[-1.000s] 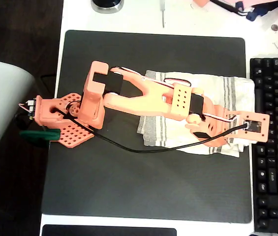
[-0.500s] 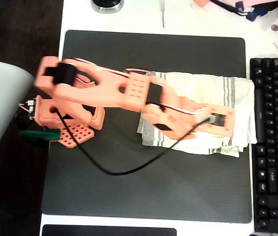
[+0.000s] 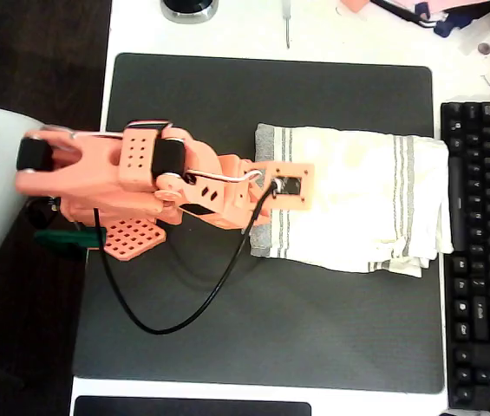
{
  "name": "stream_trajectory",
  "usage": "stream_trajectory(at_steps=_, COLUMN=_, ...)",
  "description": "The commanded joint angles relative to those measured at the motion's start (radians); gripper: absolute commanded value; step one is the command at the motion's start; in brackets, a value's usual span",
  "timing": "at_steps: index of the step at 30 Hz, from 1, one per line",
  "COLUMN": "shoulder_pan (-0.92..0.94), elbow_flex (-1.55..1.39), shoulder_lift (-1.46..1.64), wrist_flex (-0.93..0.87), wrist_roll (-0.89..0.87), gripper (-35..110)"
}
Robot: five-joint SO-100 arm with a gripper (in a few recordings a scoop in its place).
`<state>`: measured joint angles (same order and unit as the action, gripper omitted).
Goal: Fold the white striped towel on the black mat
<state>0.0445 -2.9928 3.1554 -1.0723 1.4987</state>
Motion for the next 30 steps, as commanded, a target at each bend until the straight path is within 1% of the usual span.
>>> stream_trajectory(at_steps=1, shoulder_pan=-0.005, elbow_flex=-0.055, shoulder_lift=0.118, wrist_flex=-0.046, wrist_roll=0.032, gripper=0)
stream_trajectory(at_steps=6, shoulder_pan=-0.031, elbow_flex=-0.095, shoulder_lift=0.204, wrist_flex=-0.173, wrist_roll=0.051, gripper=0)
stream_trajectory(at_steps=17, shoulder_pan=-0.02, elbow_flex=-0.149, shoulder_lift=0.204, wrist_flex=-0.321, wrist_roll=0.078, gripper=0)
stream_trajectory(at_steps=19, shoulder_pan=-0.018, elbow_flex=-0.152, shoulder_lift=0.204, wrist_flex=-0.321, wrist_roll=0.051, gripper=0)
stream_trajectory(at_steps=30, shoulder_pan=-0.052, elbow_flex=-0.163, shoulder_lift=0.204, wrist_flex=-0.318, wrist_roll=0.043, gripper=0)
